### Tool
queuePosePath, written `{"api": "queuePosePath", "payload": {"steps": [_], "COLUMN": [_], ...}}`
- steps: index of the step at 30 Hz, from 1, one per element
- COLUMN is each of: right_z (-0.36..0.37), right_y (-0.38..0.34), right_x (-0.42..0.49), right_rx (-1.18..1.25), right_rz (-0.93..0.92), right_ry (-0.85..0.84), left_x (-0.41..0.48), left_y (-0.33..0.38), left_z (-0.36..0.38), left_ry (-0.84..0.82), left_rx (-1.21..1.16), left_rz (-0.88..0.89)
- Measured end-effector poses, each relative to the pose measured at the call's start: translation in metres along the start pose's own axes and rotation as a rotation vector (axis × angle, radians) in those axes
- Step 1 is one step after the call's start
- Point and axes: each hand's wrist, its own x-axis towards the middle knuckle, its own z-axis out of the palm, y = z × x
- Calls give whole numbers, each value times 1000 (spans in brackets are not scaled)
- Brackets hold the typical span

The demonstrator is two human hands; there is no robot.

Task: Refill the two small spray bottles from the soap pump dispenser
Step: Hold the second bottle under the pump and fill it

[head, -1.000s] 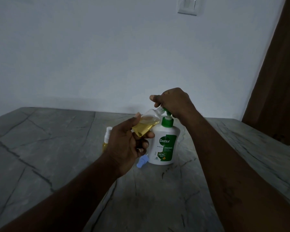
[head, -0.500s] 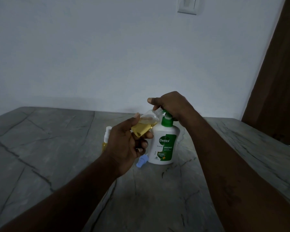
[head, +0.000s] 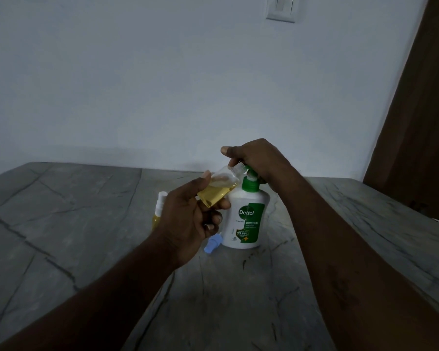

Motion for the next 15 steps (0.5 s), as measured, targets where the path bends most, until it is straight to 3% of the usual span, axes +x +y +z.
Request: {"api": "queuePosePath", "payload": {"steps": [6,15], "right_z": [2,-2], "right_y": [1,-2], "right_x": [0,4], "right_rx": [8,-77], "right_rz": [10,-113], "right_ry": [6,168], "left_x": [0,1], "left_y": [-2,0], "left_z": [-1,-3], "left_ry": [6,-10], "left_rx": [9,4], "left_rz": [-10,9]}}
